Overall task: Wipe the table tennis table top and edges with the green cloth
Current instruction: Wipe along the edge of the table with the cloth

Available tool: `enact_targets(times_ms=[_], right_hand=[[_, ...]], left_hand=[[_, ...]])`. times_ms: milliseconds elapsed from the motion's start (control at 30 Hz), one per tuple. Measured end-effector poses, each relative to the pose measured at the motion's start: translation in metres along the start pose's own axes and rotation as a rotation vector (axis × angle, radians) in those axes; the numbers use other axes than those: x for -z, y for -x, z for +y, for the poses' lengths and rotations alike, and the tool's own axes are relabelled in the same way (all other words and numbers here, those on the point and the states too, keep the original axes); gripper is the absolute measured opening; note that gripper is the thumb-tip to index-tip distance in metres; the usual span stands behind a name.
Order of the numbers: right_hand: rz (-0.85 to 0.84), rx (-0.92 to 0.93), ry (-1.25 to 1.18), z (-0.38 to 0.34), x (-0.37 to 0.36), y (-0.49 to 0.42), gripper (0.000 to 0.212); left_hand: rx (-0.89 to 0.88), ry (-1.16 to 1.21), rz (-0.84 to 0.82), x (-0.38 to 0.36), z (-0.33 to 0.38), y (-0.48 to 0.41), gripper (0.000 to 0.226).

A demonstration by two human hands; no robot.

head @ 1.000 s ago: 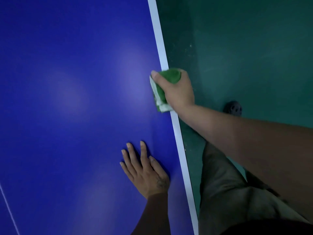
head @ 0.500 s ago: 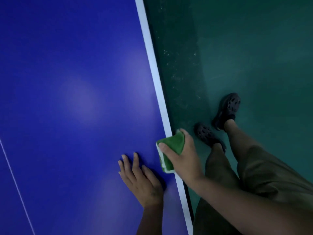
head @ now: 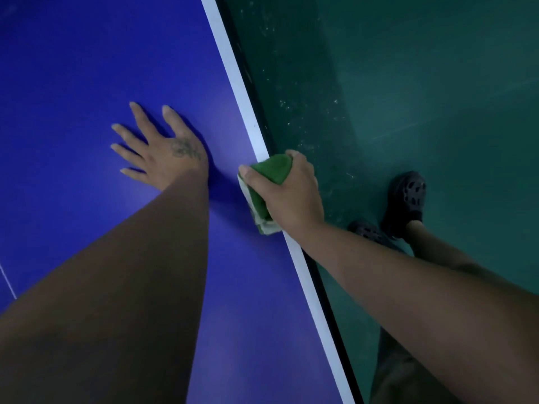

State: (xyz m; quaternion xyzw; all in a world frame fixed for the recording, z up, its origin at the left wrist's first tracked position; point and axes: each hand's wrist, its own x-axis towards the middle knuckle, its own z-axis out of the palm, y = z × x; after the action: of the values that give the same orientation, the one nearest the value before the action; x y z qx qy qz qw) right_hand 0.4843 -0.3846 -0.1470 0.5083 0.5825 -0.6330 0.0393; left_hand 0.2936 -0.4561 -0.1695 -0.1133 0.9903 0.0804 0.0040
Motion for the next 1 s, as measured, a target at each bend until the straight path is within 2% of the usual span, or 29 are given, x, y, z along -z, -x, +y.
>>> enact_targets(times_ms=[167,300,367,467,533,633,833,1000], right_hand=[[-0.066,-0.041,-0.007,0.021,0.018,0.030,0.110],[-0.080,-0.130,0.021,0.053,0.029,0.081,0.074],[-0.048,-0.149,0.025,0.053,0.023,0.081,0.068],[0.007,-0.105,0.049,0.032,0.010,0.057,0.101],[0.045,-0.068,0.063,0.006,0.005,0.031,0.111],[0.056,-0.004,0.081,-0.043,-0.004,-0.021,0.112],[0.017,0.064,0.053,-0.124,-0.021,-0.121,0.096],[-0.067,0.096,0.050,-0.116,-0.008,-0.115,0.106]], left_hand=[[0.002,-0.023,-0.048,0.007,0.005,0.004,0.069],[-0.004,-0.025,-0.059,0.009,0.003,0.006,0.068],[-0.009,-0.017,-0.062,0.010,0.003,0.006,0.068],[-0.009,-0.029,-0.062,0.009,0.003,0.005,0.070],[-0.011,-0.031,-0.053,0.010,0.002,0.005,0.071],[-0.013,-0.034,-0.043,0.011,0.003,0.006,0.070],[-0.002,-0.041,-0.032,0.011,0.003,0.007,0.068],[-0.002,-0.029,-0.041,0.014,0.008,0.010,0.063]])
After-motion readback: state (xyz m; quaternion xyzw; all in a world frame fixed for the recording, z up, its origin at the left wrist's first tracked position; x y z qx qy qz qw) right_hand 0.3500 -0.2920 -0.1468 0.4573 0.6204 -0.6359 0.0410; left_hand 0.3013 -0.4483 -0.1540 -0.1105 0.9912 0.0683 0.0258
